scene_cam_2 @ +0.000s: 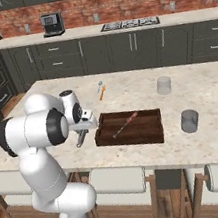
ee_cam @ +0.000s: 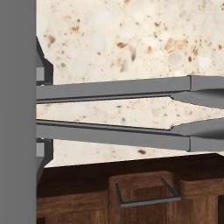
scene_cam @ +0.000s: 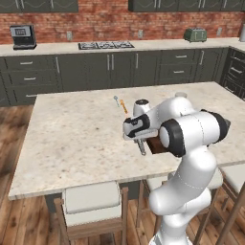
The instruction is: Take the tongs from the drawer on the right and place them on the dining counter next to the tray containing the kebab skewer.
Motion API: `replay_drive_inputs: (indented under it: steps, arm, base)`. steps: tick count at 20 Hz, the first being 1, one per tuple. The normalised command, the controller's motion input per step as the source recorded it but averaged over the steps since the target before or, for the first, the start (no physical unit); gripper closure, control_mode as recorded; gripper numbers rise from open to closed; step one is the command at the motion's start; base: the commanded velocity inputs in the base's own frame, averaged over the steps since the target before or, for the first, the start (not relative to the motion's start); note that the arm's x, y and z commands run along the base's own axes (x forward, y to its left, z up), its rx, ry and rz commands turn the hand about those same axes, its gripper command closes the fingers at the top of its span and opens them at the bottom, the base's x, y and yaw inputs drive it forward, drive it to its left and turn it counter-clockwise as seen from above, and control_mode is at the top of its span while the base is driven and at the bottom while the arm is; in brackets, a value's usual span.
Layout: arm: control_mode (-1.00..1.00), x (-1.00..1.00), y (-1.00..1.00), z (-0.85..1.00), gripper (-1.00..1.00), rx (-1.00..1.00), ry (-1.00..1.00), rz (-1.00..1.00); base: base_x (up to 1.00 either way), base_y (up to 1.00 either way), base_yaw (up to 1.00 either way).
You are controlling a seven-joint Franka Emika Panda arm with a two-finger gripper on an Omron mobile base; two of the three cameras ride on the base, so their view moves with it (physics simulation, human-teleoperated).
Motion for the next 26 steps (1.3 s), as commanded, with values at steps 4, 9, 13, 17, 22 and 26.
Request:
replay_drive_inputs:
  steps: [4,9,13,17,22,26]
  arm:
    - [-1.00,0.03,0.00,-0.07,-1.00,0.00,0.00,0.00]
    - [-1.00,0.04,0.00,0.00,-1.00,0.00,-0.03,0.00]
    - [-1.00,-0.01,0.00,0.33,-1.00,-0.01,-0.05,-0.01]
    - [-1.00,-0.11,-0.05,0.56,-1.00,0.00,-0.06,-0.02]
    - [-1.00,-0.28,-0.04,0.74,-1.00,0.00,-0.12,-0.04]
    - [-1.00,-0.61,-0.01,0.63,-1.00,-0.03,-0.35,-0.03]
  base:
    - [0.00,0.00,0.00]
    - [0.00,0.00,0.00]
    - [0.00,0.00,0.00]
    - [0.00,0.00,0.00]
    - [0.00,0.00,0.00]
    - [0.00,0.00,0.00]
